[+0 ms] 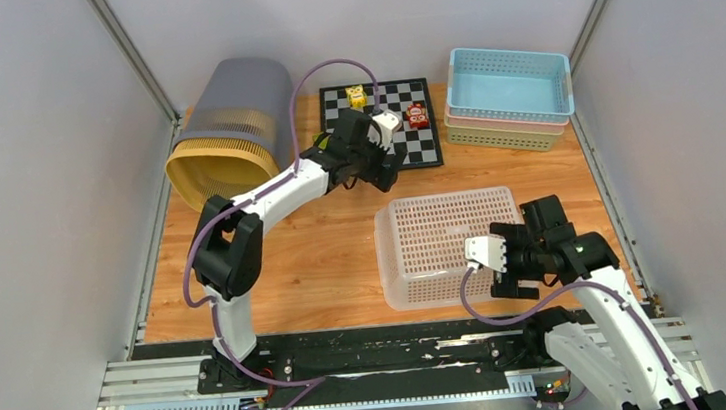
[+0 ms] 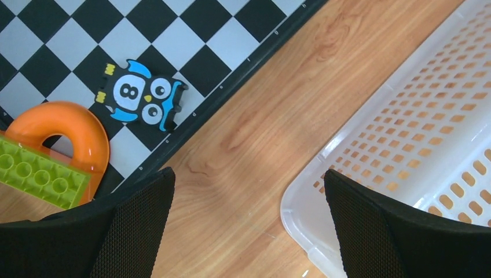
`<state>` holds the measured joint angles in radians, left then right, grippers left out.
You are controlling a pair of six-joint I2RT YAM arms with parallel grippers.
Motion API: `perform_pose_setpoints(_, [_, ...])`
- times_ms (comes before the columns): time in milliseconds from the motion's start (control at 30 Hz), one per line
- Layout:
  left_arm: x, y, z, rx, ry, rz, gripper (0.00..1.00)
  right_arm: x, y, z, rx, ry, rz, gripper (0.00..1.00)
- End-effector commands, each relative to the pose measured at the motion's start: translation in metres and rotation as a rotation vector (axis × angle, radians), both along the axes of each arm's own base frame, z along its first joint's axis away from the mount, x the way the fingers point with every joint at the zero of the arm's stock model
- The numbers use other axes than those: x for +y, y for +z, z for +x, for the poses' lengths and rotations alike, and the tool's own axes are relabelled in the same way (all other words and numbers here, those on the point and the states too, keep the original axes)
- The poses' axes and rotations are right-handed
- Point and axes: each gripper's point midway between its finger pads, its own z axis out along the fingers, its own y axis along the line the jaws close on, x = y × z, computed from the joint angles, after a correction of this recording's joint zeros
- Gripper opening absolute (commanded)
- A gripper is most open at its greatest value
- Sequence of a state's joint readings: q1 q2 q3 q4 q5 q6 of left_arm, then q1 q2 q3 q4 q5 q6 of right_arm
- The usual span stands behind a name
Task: Turn the large container upside down
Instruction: Adjust the container at the center of the board.
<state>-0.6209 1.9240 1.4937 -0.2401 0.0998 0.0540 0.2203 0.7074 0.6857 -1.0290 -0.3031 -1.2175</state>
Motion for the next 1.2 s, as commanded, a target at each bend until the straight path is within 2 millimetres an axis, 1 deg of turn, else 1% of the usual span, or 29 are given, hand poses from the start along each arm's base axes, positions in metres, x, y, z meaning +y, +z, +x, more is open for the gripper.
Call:
perform_pose_setpoints(0, [0.009, -0.016, -0.01, 0.015, -0.048, 0.091, 1.0, -0.014, 0.005, 0.025, -0.135, -0.09, -0.053, 1.0])
perform_pose_setpoints(167, [0.012, -0.029, -0.03, 0.062, -0.121, 0.117, 0.99, -0.025, 0.02, 0.046, -0.257, -0.176, -0.082, 1.0])
perform_pose_setpoints(267, [0.01, -0.037, -0.044, 0.088, -0.18, 0.127, 0.99, -0.032, 0.027, 0.058, -0.31, -0.238, -0.094, 1.0])
perform_pose_setpoints(367, [0.007, -0.044, -0.06, 0.122, -0.253, 0.137, 0.98, -0.034, 0.031, 0.069, -0.342, -0.281, -0.09, 1.0])
perform_pose_setpoints(533, [0.0, -0.049, -0.088, 0.162, -0.375, 0.13, 0.97, -0.045, 0.035, 0.085, -0.376, -0.36, -0.127, 1.0])
perform_pose_setpoints(633, [-0.002, -0.049, -0.101, 0.184, -0.431, 0.109, 0.97, -0.049, 0.036, 0.094, -0.392, -0.399, -0.143, 1.0])
perform_pose_setpoints(733, [-0.004, -0.047, -0.112, 0.199, -0.477, 0.086, 0.97, -0.054, 0.039, 0.1, -0.409, -0.436, -0.155, 1.0])
perform_pose_setpoints(900, [-0.011, -0.049, -0.13, 0.23, -0.538, 0.062, 0.97, -0.06, 0.046, 0.106, -0.428, -0.474, -0.169, 1.0])
perform_pose_setpoints(1167, [-0.035, -0.058, -0.153, 0.263, -0.632, 0.06, 0.97, -0.075, 0.061, 0.112, -0.471, -0.549, -0.198, 1.0])
